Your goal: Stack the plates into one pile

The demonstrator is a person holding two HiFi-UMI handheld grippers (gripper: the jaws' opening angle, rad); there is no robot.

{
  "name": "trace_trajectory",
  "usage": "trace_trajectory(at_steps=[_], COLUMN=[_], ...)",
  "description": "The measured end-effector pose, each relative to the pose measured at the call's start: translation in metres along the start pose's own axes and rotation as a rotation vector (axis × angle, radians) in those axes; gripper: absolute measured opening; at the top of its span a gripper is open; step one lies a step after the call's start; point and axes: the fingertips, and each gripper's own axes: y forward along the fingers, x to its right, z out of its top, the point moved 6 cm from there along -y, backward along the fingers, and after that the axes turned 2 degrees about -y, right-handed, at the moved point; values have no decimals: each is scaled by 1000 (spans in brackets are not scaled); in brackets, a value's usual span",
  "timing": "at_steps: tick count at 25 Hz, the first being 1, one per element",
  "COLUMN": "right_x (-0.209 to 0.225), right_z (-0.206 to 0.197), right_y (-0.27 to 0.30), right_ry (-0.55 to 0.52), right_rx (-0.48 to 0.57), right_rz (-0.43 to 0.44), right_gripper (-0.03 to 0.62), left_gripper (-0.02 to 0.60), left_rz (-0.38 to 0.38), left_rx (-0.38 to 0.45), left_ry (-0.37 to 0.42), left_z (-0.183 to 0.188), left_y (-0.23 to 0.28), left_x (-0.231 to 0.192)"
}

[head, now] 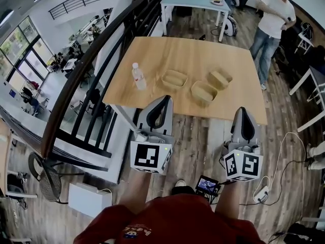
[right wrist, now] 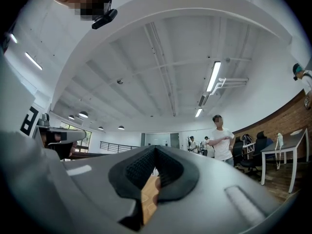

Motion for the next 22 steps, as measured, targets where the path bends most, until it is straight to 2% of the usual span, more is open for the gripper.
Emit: trace_trajectory(at_steps=[9,15,22], right_x=[44,51,48], right_z=[-14,-21,-36], right_y=[32,43,78], right_ry=[17,19,-3], right_rx=[9,9,23], right_rz=[-10,-14,-13], right_gripper=[9,9,9], left_gripper=[6,6,6], left_rz=[-7,-15,-29], left_rx=[-4,-4,8], left_ry=[13,8,3], left_z=[-13,-21,-39], left_y=[53,68,100], left_x=[16,15,-6])
